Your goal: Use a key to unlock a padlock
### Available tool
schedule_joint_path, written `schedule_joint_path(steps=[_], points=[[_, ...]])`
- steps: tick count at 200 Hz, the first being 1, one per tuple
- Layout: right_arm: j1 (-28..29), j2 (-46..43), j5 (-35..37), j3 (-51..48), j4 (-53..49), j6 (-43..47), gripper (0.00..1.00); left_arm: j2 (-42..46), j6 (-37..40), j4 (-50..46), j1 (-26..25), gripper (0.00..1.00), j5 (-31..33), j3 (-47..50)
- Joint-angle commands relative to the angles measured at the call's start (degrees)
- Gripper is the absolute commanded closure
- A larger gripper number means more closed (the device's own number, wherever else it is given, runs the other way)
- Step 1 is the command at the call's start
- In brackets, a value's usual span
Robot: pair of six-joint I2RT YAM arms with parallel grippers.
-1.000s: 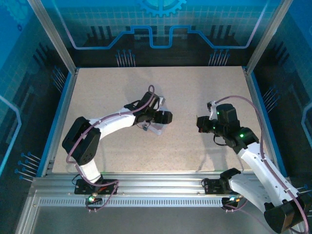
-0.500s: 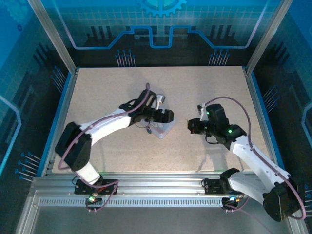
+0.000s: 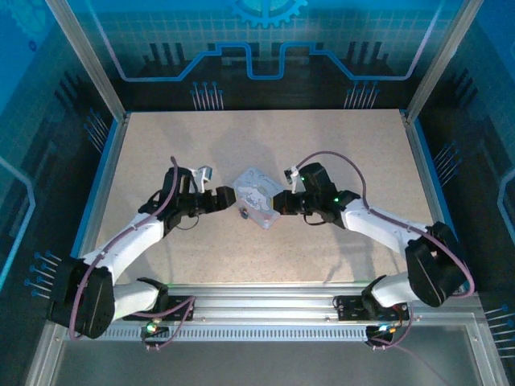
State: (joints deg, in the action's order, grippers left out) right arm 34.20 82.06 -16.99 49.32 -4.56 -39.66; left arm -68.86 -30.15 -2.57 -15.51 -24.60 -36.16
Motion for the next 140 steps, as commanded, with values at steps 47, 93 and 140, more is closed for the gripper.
schedule_joint_path(steps=[47,93,140], points=[[-0.63,8.23,-2.43,5.33,1.6,1.19,1.0,-10.18,-5.65,22.35,-0.43,0.25,-6.19,6.42],[-2.24,10.04,-3.71,3.8,3.25,1.56,1.0,-17.1,-6.04,29.95,-3.33,0.26,-5.95,6.98],[-3.96,10.66,-5.71,1.39,6.43,1.52,1.0,-22.35,-5.94,34.39,-4.22,0.28,-4.55,6.99]])
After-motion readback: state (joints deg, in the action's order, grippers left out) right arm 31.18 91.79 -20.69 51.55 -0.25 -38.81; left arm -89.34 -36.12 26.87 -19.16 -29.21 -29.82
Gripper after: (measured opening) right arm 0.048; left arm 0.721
